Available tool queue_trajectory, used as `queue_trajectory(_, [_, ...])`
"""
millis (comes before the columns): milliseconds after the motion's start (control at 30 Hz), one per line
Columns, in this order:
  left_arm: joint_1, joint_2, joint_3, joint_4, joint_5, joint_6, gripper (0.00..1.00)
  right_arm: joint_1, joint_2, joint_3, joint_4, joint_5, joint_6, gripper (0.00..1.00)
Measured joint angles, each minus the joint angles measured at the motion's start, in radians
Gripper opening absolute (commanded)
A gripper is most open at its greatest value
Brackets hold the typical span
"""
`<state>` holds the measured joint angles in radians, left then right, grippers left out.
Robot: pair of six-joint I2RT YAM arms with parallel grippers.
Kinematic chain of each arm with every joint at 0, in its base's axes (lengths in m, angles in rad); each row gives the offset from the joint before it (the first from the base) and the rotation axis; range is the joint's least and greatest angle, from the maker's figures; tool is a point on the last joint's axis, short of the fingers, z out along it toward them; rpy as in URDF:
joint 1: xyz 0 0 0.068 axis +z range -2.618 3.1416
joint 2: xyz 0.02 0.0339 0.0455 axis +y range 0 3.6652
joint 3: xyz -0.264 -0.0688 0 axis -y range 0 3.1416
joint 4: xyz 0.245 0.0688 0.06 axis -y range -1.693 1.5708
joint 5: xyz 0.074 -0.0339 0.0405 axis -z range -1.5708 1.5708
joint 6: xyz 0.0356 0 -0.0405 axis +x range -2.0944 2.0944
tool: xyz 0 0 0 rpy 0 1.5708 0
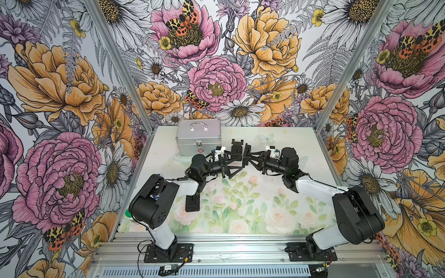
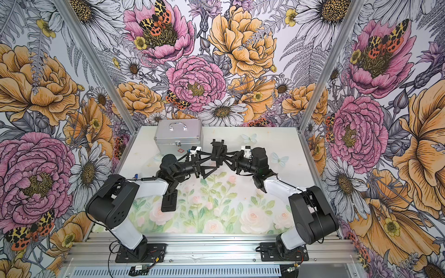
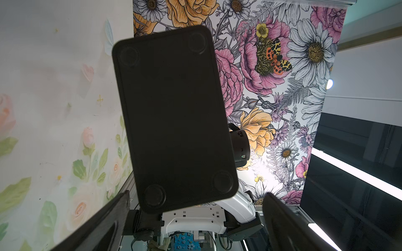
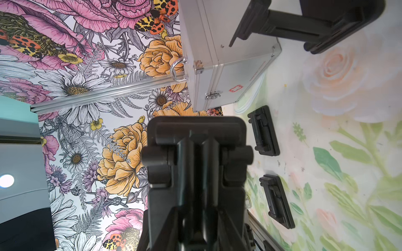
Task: Open the phone stand
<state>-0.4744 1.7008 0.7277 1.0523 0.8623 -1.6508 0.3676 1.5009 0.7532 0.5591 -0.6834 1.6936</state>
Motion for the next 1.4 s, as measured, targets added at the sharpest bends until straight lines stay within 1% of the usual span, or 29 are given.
queue_trajectory(433, [0.000, 0.022, 0.024, 0.000, 0.008, 0.000, 0.98, 0.025, 0.024, 0.014, 0.003, -0.006, 0.000, 0.00])
queue_trajectory(533, [0.000, 0.025, 0.027, -0.004, 0.013, 0.000, 0.93, 0.037, 0.033, 0.020, 0.006, -0.006, 0.000, 0.00])
queue_trajectory(633, [0.000, 0.025, 0.027, -0.008, 0.015, 0.000, 0.86, 0.039, 0.034, 0.023, 0.011, -0.006, 0.000, 0.00])
queue_trajectory(667, [0.000, 0.025, 0.027, -0.009, 0.016, 0.001, 0.85, 0.039, 0.034, 0.024, 0.011, -0.006, 0.000, 0.00])
queue_trajectory(933, [0.008, 0.025, 0.027, -0.016, 0.023, -0.008, 0.65, 0.040, 0.034, 0.026, 0.023, -0.005, -0.011, 0.00])
queue_trajectory(1400, [0.042, 0.025, 0.026, -0.015, 0.056, -0.010, 0.64, 0.040, 0.034, 0.028, 0.023, 0.002, -0.011, 0.00])
